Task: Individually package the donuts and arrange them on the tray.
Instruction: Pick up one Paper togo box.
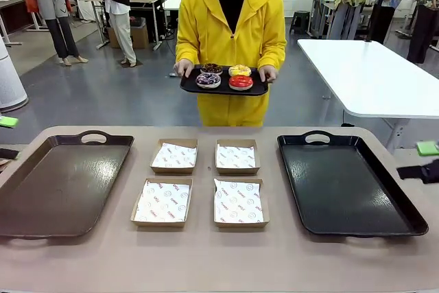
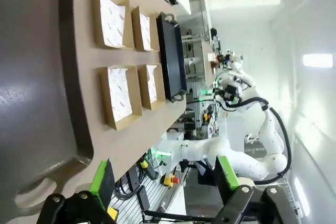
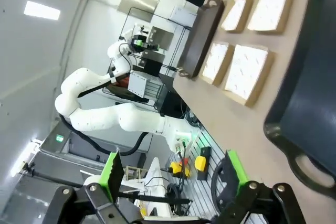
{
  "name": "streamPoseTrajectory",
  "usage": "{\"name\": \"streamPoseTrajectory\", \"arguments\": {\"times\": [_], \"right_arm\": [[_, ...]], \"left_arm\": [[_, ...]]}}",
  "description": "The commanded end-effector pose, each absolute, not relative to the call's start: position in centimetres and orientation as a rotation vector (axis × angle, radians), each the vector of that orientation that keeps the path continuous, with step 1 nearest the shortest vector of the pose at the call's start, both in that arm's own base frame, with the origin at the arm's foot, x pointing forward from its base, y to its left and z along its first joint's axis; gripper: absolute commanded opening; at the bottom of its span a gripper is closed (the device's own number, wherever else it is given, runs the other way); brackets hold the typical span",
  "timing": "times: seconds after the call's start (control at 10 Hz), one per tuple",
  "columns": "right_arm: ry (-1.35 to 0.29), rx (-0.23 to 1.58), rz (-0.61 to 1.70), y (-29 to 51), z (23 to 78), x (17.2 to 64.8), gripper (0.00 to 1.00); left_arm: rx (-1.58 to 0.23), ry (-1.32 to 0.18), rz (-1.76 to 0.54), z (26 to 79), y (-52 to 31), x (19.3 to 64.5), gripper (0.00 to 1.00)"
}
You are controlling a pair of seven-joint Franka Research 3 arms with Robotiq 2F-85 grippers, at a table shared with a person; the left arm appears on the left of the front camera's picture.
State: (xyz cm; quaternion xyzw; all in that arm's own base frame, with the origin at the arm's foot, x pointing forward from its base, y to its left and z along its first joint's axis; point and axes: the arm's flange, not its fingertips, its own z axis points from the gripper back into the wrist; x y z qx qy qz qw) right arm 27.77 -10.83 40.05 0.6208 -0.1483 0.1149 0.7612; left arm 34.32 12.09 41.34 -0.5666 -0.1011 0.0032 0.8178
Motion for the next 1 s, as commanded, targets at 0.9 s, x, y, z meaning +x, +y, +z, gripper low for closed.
{"name": "streamPoseTrajectory", "arguments": {"times": [0.9], "right_arm": [[-0.319, 1.301, 0.231, -12.6, 40.0, 26.0, 1.00]], "left_arm": [[-1.171, -0.239, 0.057, 41.6, 15.1, 33.0, 1.00]]}}
